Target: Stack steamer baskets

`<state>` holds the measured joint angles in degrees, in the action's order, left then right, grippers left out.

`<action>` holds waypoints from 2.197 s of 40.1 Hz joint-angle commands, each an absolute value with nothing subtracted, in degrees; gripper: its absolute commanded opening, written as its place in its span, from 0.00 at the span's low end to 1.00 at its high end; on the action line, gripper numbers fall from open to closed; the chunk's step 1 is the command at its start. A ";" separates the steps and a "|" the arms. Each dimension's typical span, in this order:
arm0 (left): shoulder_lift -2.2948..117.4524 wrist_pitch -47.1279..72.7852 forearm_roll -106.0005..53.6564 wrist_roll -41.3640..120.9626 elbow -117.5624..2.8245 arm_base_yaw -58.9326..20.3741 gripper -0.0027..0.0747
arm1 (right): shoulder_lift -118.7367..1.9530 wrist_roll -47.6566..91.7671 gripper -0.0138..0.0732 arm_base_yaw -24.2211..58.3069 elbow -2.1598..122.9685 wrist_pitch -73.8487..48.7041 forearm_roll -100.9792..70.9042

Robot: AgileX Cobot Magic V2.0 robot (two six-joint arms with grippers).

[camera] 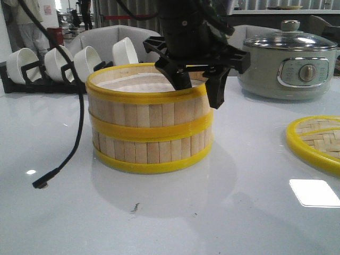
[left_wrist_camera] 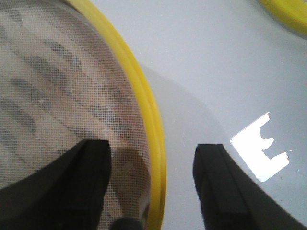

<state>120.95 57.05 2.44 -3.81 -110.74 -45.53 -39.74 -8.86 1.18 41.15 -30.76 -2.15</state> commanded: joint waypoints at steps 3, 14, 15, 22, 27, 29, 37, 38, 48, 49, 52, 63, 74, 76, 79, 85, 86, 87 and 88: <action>117.47 59.20 4.45 -4.58 -120.08 -45.58 0.61 | -39.93 -8.35 0.59 1.25 43.27 -26.56 -1.47; 115.73 65.00 8.05 -2.89 -137.45 -45.58 0.16 | -39.93 -8.35 0.59 1.25 43.27 -26.61 -1.47; 115.10 64.36 8.17 -2.55 -138.55 -45.58 0.13 | -39.93 -8.35 0.59 1.25 43.27 -26.61 -1.47; 108.34 62.60 15.16 -4.49 -141.20 -43.15 0.16 | -39.93 -8.35 0.59 1.25 43.27 -26.61 -1.47; 103.14 63.63 17.08 -6.15 -141.20 -37.01 0.16 | -39.93 -8.35 0.59 1.25 43.27 -26.61 -1.47; 101.28 64.35 17.08 -7.08 -141.20 -34.21 0.16 | -39.93 -8.35 0.59 1.25 43.27 -26.61 -1.47; 92.81 63.83 17.08 -8.85 -137.04 -23.81 0.16 | -39.93 -8.35 0.59 1.25 43.27 -26.61 -1.47; 91.40 63.54 17.08 -8.85 -135.94 -22.69 0.16 | -39.93 -8.35 0.59 1.25 43.27 -26.61 -1.47; 75.84 57.62 17.18 -9.74 -114.75 -16.87 0.16 | -39.93 -8.35 0.59 1.25 43.27 -26.61 -1.47; 73.89 56.89 17.45 -10.13 -112.76 -16.66 0.16 | -39.93 -8.35 0.59 1.25 43.27 -26.61 -1.47; 68.98 54.46 17.43 -10.19 -105.58 -16.57 0.16 | -39.93 -8.35 0.59 1.25 43.27 -26.61 -1.47; 51.76 51.81 17.43 -10.56 -86.12 -16.57 0.16 | -39.93 -8.35 0.59 2.79 43.27 -26.57 -1.51; 39.42 50.22 17.13 -10.56 -75.78 -16.67 0.16 | -39.93 -8.35 0.59 2.98 43.27 -27.29 -1.77; 37.92 50.19 17.13 -10.56 -74.21 -16.67 0.16 | -39.93 -8.35 0.59 2.98 43.27 -27.48 -1.77; 35.23 49.37 16.86 -10.56 -70.87 -16.67 0.16 | -39.93 -8.35 0.59 2.98 43.27 -27.78 -1.79; 31.66 46.77 16.18 -10.56 -63.51 -16.67 0.16 | -39.93 -8.35 0.59 2.98 43.27 -27.90 -1.90; 31.17 46.11 16.02 -10.56 -62.45 -16.67 0.16 | -39.93 -8.35 0.59 2.98 43.27 -27.90 -1.90; 30.80 45.16 15.43 -10.56 -61.08 -16.67 0.16 | -39.93 -8.35 0.59 2.98 43.27 -27.90 -1.90; 30.53 43.94 14.98 -10.56 -60.06 -16.67 0.16 | -39.93 -8.35 0.59 2.98 43.27 -27.90 -1.90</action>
